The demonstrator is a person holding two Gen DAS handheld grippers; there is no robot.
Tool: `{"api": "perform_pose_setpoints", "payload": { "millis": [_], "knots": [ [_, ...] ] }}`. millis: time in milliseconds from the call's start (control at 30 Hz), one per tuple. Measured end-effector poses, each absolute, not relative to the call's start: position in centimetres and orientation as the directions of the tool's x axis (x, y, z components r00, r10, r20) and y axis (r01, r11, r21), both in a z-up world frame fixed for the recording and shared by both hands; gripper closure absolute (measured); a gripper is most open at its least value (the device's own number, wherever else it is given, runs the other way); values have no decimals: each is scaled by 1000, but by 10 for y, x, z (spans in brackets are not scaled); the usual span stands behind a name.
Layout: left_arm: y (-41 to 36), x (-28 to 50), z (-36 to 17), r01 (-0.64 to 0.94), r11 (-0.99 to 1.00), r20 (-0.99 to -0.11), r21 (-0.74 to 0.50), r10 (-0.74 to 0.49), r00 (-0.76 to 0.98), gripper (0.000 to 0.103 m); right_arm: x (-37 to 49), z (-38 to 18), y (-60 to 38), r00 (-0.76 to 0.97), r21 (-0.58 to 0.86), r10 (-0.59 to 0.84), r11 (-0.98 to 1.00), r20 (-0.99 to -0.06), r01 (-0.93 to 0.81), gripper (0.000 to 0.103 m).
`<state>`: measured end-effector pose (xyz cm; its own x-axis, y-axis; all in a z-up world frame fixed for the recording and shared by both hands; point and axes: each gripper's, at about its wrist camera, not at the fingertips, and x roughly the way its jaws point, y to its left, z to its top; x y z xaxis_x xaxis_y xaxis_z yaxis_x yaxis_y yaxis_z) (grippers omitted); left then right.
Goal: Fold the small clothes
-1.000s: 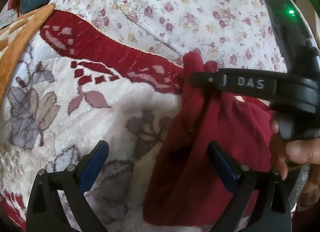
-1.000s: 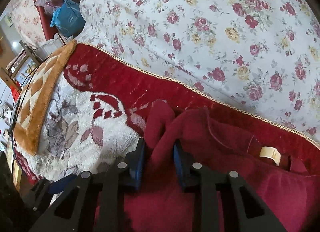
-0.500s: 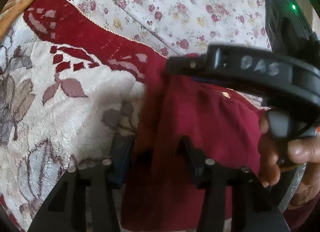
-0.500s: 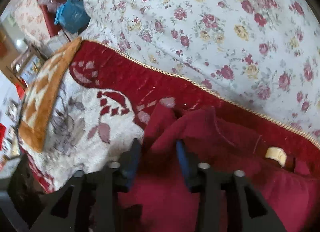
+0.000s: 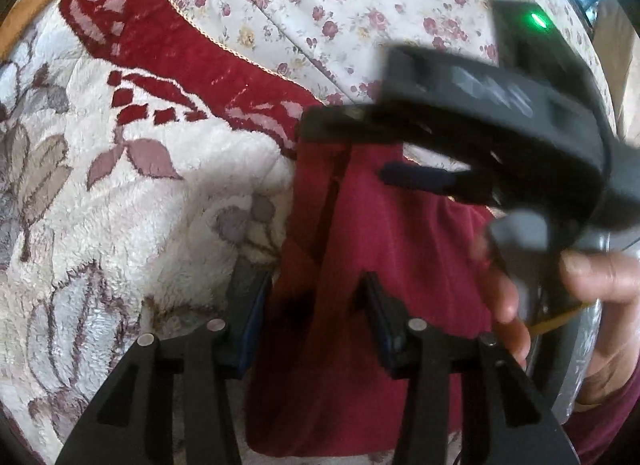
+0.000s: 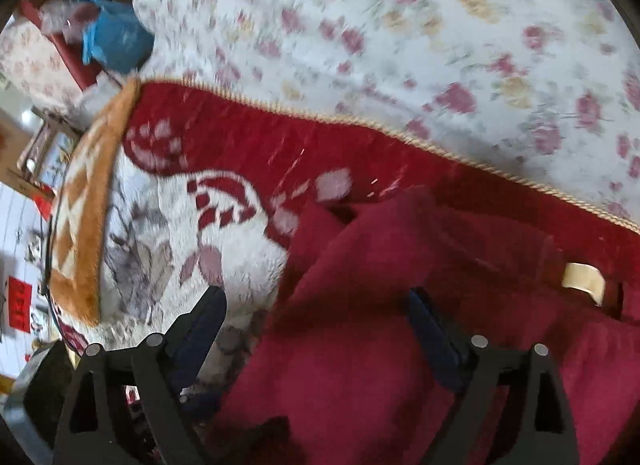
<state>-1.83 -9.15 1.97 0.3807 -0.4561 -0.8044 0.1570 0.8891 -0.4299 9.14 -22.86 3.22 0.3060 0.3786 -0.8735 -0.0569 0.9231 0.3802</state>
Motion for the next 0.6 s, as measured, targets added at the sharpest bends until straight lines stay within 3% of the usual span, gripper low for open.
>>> {"api": "perform_pose_setpoints", "payload": {
  "millis": [133, 233, 300, 400, 500, 533, 600],
  "knots": [
    [-94, -19, 21, 159, 895, -809, -418, -446, 383, 57, 99, 23, -205, 272, 243, 263, 964, -926, -105, 9],
    [-96, -19, 22, 160, 898, -812, -411, -440, 384, 57, 97, 20, -205, 285, 198, 220, 975, -933, -104, 15],
    [-97, -18, 23, 159, 900, -813, -407, -436, 385, 57, 95, 21, -209, 303, 166, 189, 981, -934, -100, 32],
    [-99, -17, 23, 162, 904, -816, -396, -427, 389, 57, 91, 25, -220, 320, 192, 213, 977, -923, -97, 46],
    [-101, -18, 25, 163, 914, -823, -372, -406, 397, 50, 86, 31, -225, 336, 230, 252, 968, -907, -105, 55],
    [-101, -18, 26, 159, 921, -827, -356, -390, 405, 43, 84, 34, -227, 344, 236, 260, 965, -902, -111, 56],
    [-101, -18, 28, 153, 927, -831, -341, -374, 411, 39, 81, 39, -230, 353, 243, 269, 963, -896, -115, 58]
  ]
}}
